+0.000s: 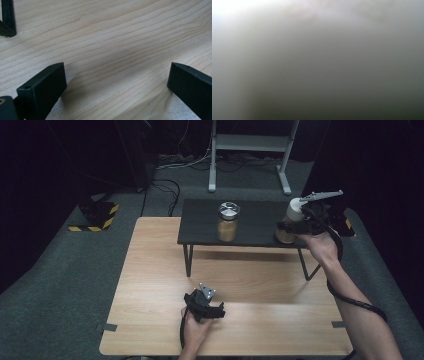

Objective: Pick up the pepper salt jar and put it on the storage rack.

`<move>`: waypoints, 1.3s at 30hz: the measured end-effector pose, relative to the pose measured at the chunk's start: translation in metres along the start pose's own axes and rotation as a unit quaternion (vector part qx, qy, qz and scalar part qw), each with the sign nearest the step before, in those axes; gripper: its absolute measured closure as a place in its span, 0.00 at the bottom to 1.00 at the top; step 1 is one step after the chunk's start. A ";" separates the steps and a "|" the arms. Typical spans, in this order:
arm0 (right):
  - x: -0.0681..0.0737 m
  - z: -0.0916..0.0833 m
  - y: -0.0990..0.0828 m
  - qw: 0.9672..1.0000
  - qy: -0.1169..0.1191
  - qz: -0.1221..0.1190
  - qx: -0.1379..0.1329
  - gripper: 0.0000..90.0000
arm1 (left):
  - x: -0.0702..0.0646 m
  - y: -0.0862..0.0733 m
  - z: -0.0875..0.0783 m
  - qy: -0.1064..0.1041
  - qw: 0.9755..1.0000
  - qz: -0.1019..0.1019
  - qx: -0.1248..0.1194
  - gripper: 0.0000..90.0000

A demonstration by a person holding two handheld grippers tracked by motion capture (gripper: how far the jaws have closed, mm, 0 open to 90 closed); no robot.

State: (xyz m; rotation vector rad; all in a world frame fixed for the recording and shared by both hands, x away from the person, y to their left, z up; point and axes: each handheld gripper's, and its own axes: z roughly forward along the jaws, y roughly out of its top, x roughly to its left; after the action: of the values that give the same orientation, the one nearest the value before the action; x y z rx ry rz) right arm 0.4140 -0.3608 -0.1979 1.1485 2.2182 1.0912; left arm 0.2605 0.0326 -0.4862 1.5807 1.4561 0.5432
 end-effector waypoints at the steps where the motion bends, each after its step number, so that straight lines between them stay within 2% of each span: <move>1: 0.000 0.000 0.000 1.000 0.000 -0.001 -0.001 0.34 | 0.000 0.000 0.000 0.000 1.000 0.000 0.000 0.02; 4: 0.002 0.001 -0.002 1.000 -0.002 -0.005 -0.004 0.34 | 0.000 0.000 0.000 0.000 1.000 0.001 0.001 0.02; 20: -0.002 0.003 -0.013 1.000 0.006 0.005 -0.025 0.34 | 0.000 0.000 0.000 0.001 1.000 0.001 0.000 0.03; 29: -0.001 0.003 -0.013 1.000 0.003 0.009 -0.024 0.33 | 0.000 0.000 0.000 0.001 1.000 0.001 0.000 0.03; 34: 0.000 0.000 -0.014 1.000 0.000 0.008 -0.029 0.27 | 0.000 0.000 0.000 0.001 1.000 0.001 0.000 0.03; 36: 0.003 -0.004 -0.016 0.999 -0.009 0.002 -0.039 0.20 | 0.000 0.000 0.000 0.001 1.000 0.001 0.000 0.03; 39: 0.006 -0.008 -0.017 0.999 -0.017 -0.002 -0.040 0.16 | 0.000 -0.001 0.000 0.001 1.000 -0.001 -0.002 0.03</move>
State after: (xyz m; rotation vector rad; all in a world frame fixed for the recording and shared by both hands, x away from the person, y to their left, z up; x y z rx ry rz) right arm 0.3967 -0.3656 -0.2070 1.1205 2.1290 1.1402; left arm 0.2602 0.0322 -0.4868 1.5764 1.4564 0.5461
